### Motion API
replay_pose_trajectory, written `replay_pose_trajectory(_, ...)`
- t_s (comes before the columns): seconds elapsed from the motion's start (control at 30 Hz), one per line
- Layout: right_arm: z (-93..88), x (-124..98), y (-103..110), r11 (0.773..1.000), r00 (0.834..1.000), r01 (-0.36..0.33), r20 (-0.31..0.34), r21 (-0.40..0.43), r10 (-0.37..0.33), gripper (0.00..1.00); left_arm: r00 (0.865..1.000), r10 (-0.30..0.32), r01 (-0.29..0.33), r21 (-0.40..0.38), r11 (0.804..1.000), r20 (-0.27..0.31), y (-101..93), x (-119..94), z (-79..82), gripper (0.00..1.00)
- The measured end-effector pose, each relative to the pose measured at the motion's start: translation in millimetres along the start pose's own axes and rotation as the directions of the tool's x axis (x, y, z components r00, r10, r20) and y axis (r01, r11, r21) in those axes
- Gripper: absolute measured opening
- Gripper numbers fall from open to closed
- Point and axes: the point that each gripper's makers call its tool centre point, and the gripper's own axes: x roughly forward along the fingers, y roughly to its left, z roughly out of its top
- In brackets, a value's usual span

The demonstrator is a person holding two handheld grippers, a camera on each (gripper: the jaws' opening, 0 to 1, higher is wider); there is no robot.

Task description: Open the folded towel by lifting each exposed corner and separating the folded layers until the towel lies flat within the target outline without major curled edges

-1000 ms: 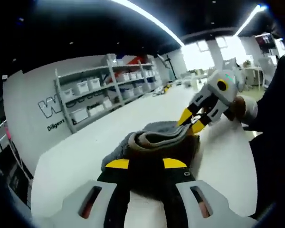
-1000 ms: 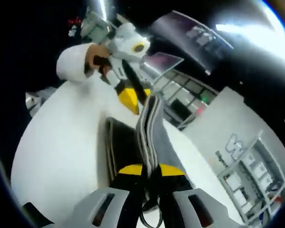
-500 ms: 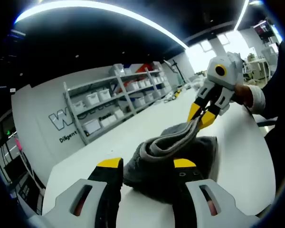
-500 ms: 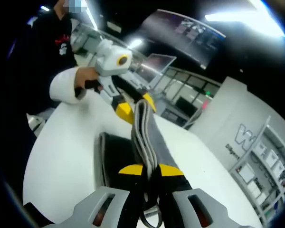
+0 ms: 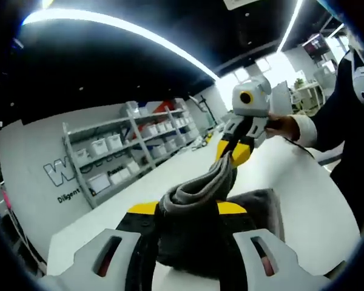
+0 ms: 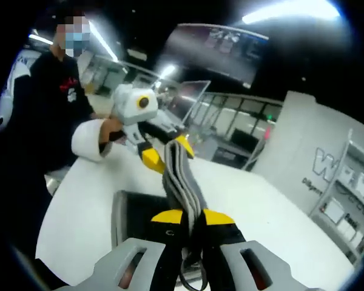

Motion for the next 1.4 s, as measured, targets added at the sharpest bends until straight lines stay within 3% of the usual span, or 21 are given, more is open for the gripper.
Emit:
replay_pose_trajectory(0.23,-8.1,2.4,-12.2,0.999,0.999,0.010,0.038,0.045,-0.012,0.05,0.997,-0.028,0.029,-0.020,0.999,0.066,2.3,8.6,-4.7,0.24)
replay_pose_trajectory(0.33,-5.0,2.4,-14.4,0.999,0.997,0.027,0.072,0.036,-0.029,0.06,0.996,-0.019,0.022,-0.036,0.999,0.088,6.5,7.9,-0.9,0.20)
replay_pose_trajectory(0.4,-1.8,2.4,-17.1,0.999,0.993,0.052,0.102,0.007,-0.052,0.08,0.990,-0.001,0.005,-0.024,1.000,0.143,11.6,8.5,7.6,0.19)
replay_pose_trajectory(0.53,2.2,3.2,-20.6,0.998,0.984,0.052,0.171,0.024,-0.056,0.18,0.985,0.044,-0.032,-0.078,0.996,0.166,25.5,11.2,3.6,0.15)
replay_pose_trajectory(0.57,3.2,3.1,-22.2,0.998,0.979,0.057,0.194,0.039,-0.063,0.22,0.984,0.045,-0.030,-0.091,0.995,0.171,39.6,13.8,-1.7,0.14)
replay_pose_trajectory(0.63,1.0,2.8,-24.1,0.996,0.973,0.058,0.221,0.070,-0.072,0.26,0.985,0.055,-0.039,-0.100,0.994,0.166,42.0,15.8,-3.2,0.14)
replay_pose_trajectory(0.7,-5.7,3.8,-23.4,0.996,0.981,0.055,0.181,0.076,-0.067,0.31,0.984,0.060,-0.045,-0.093,0.995,0.165,45.6,17.1,-4.3,0.14)
replay_pose_trajectory(0.77,-1.5,2.1,-21.0,0.997,0.976,0.067,0.207,0.037,-0.074,0.38,0.984,0.064,-0.049,-0.092,0.994,0.165,47.0,18.6,-4.0,0.13)
replay_pose_trajectory(0.97,-1.1,0.7,-7.3,0.999,0.976,0.021,0.214,0.033,-0.027,0.45,0.981,0.096,-0.075,-0.126,0.989,0.171,53.6,22.8,-0.4,0.12)
replay_pose_trajectory(1.07,-10.6,4.2,-17.4,0.996,0.980,0.085,0.177,0.031,-0.089,0.53,0.978,0.101,-0.079,-0.126,0.989,0.184,54.8,23.8,2.9,0.12)
replay_pose_trajectory(1.27,-19.5,5.0,-30.3,0.987,0.975,0.135,0.163,0.089,-0.149,0.40,0.972,0.137,-0.115,-0.125,0.985,0.192,61.8,25.0,4.9,0.12)
replay_pose_trajectory(1.33,-20.1,6.0,-29.4,0.980,0.975,0.105,0.178,0.170,-0.135,0.32,0.969,0.151,-0.130,-0.119,0.984,0.198,65.4,25.3,4.9,0.12)
replay_pose_trajectory(1.4,-20.4,6.3,-32.5,0.976,0.973,0.104,0.186,0.189,-0.140,0.20,0.968,0.154,-0.131,-0.128,0.983,0.197,68.0,26.6,3.8,0.12)
